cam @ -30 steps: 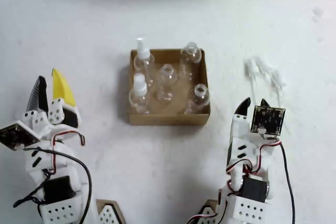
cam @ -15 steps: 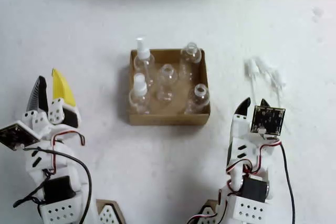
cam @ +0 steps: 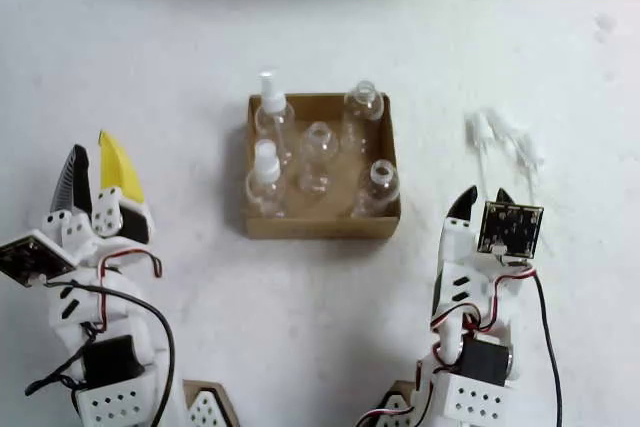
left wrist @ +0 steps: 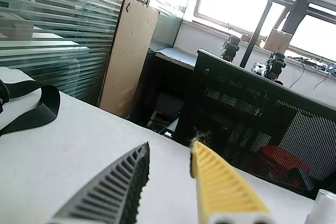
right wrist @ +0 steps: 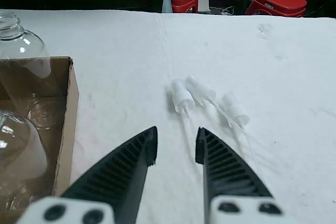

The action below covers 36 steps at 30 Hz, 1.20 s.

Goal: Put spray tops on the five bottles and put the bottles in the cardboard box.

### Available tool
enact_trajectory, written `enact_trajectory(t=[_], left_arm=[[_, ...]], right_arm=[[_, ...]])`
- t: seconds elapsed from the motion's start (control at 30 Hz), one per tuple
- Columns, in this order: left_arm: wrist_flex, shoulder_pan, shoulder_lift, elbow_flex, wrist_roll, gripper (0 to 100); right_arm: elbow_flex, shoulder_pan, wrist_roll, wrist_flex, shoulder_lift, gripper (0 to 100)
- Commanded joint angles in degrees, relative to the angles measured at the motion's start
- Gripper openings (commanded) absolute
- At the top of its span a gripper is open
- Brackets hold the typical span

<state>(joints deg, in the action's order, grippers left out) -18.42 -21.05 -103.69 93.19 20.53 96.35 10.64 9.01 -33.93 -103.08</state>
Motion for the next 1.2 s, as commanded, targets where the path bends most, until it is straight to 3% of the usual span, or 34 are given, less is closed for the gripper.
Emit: enact_trajectory(t=[0.0,0.73,0.9,1.17], left_arm=[[0.35,-0.66,-0.84,-0.62,-0.70,13],[-0.09,0.75,-0.84,-0.26,-0.70,12],[-0.18,4.00,-0.84,-0.18,-6.33,12],[-0.18,3.65,-0.84,0.18,-6.33,12]], right_arm=[[0.53,-0.66,0.00,-0.31,0.04,10.6],[0.53,-0.75,-0.09,-0.31,0.04,10.5],[0.53,-1.98,-0.09,-0.31,0.04,10.5],[0.53,-2.07,-0.09,-1.27,-0.04,10.5]])
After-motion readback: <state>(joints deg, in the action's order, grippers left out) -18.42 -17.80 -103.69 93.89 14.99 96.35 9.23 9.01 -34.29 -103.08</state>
